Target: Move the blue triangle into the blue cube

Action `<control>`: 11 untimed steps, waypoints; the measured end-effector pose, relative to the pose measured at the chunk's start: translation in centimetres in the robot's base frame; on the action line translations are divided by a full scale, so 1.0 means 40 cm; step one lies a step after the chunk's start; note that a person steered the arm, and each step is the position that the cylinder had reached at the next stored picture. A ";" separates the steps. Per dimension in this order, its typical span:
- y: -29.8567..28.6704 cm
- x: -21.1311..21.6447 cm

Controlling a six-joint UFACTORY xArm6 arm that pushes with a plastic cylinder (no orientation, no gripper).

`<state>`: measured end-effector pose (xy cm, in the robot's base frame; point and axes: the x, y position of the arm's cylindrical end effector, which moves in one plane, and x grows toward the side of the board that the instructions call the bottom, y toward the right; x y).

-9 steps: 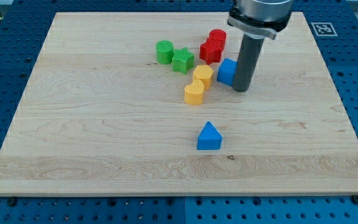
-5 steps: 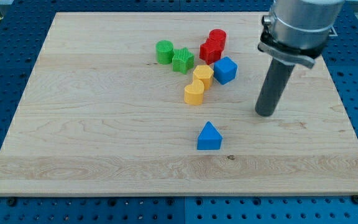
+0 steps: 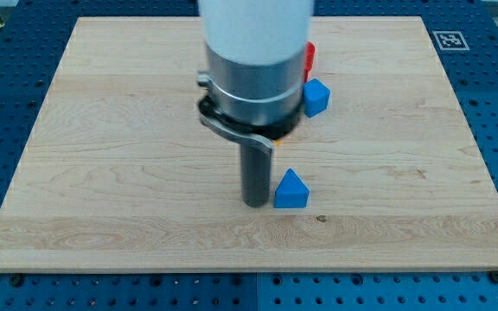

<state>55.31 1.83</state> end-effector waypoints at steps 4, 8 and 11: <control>0.322 0.054; 0.362 -0.097; 0.351 -0.260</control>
<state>44.91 15.89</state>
